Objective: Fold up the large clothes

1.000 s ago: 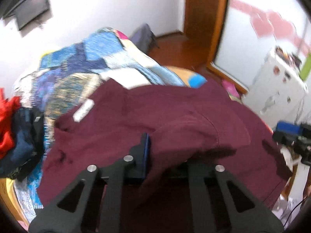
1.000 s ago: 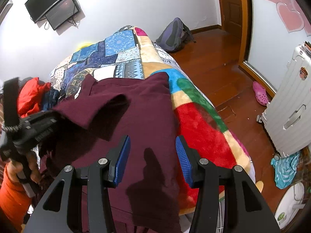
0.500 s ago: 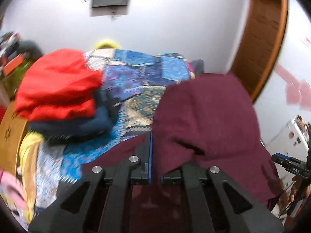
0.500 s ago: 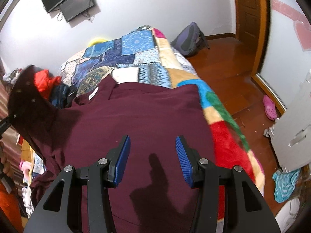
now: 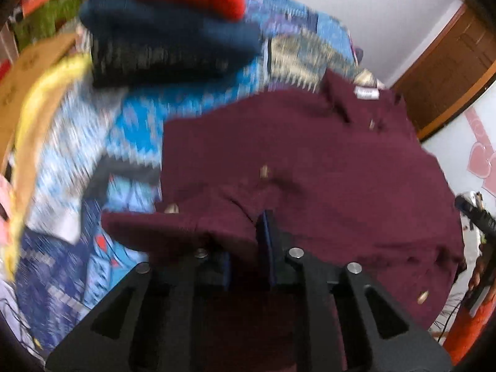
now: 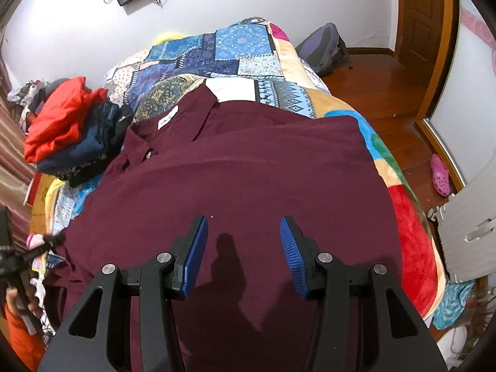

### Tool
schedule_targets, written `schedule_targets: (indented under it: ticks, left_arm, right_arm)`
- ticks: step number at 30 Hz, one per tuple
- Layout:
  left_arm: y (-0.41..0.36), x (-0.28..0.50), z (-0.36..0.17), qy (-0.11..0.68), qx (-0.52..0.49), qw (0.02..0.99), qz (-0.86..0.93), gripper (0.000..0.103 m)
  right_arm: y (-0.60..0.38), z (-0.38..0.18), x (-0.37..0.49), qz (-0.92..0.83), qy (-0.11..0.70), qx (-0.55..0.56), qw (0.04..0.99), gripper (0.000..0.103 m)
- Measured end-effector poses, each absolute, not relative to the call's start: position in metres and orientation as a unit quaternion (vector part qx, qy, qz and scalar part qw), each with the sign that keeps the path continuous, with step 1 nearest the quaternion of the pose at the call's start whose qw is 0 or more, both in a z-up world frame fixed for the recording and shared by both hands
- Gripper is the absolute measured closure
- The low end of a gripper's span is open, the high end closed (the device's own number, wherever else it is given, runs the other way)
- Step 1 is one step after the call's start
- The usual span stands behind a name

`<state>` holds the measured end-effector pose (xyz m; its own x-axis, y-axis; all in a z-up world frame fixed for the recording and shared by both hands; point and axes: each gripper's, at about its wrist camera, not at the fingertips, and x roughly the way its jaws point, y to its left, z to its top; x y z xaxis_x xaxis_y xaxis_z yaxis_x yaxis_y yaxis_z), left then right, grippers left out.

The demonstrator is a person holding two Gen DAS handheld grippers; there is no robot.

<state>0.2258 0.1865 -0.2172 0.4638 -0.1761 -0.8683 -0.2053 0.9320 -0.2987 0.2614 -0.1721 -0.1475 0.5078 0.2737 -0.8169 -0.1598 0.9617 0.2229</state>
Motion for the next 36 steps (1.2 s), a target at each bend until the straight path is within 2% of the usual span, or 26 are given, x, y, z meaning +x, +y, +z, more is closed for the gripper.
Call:
schedule_targets:
  ticks: [2, 3, 5, 8, 9, 10, 12, 18, 24, 25, 29, 31, 36]
  left_arm:
    - [0.187, 0.22, -0.228, 0.528, -0.198, 0.826, 0.0, 0.084]
    - [0.186, 0.216, -0.228, 0.529, -0.199, 0.825, 0.001, 0.08]
    - [0.187, 0.21, -0.228, 0.53, -0.194, 0.825, 0.013, 0.067]
    - [0.191, 0.204, -0.226, 0.53, -0.2, 0.824, 0.007, 0.063]
    - [0.193, 0.202, -0.227, 0.531, -0.2, 0.823, 0.01, 0.057]
    - [0.195, 0.2, -0.226, 0.532, -0.192, 0.824, 0.025, 0.043]
    - [0.201, 0.191, -0.217, 0.524, -0.164, 0.833, 0.07, 0.035]
    - [0.221, 0.177, -0.195, 0.49, -0.153, 0.851, 0.109, 0.035]
    - [0.249, 0.198, -0.185, 0.476, -0.168, 0.855, 0.122, 0.032]
    - [0.255, 0.203, -0.186, 0.477, -0.176, 0.853, 0.119, 0.032]
    - [0.277, 0.226, -0.2, 0.493, -0.221, 0.835, 0.104, 0.032]
    - [0.283, 0.236, -0.209, 0.504, -0.242, 0.824, 0.092, 0.032]
    - [0.287, 0.266, -0.24, 0.543, -0.266, 0.795, 0.055, 0.032]
  right_arm:
    - [-0.173, -0.148, 0.261, 0.122, 0.483, 0.06, 0.865, 0.058]
    - [-0.174, -0.148, 0.261, 0.12, 0.484, 0.06, 0.865, 0.058]
    - [-0.173, -0.148, 0.262, 0.117, 0.485, 0.06, 0.865, 0.058]
    - [-0.175, -0.146, 0.261, 0.114, 0.483, 0.059, 0.866, 0.058]
    - [-0.174, -0.145, 0.261, 0.113, 0.482, 0.058, 0.867, 0.058]
    - [-0.175, -0.144, 0.262, 0.111, 0.48, 0.056, 0.868, 0.058]
    - [-0.176, -0.142, 0.262, 0.108, 0.479, 0.052, 0.87, 0.058]
    - [-0.184, -0.137, 0.268, 0.091, 0.47, 0.045, 0.877, 0.058]
    - [-0.194, -0.127, 0.278, 0.07, 0.459, 0.034, 0.885, 0.058]
    - [-0.197, -0.125, 0.28, 0.066, 0.455, 0.033, 0.887, 0.056]
    - [-0.208, -0.118, 0.285, 0.044, 0.433, 0.032, 0.9, 0.037]
    - [-0.214, -0.117, 0.289, 0.041, 0.43, 0.034, 0.901, 0.033]
    - [-0.228, -0.126, 0.309, 0.055, 0.453, 0.055, 0.888, 0.033]
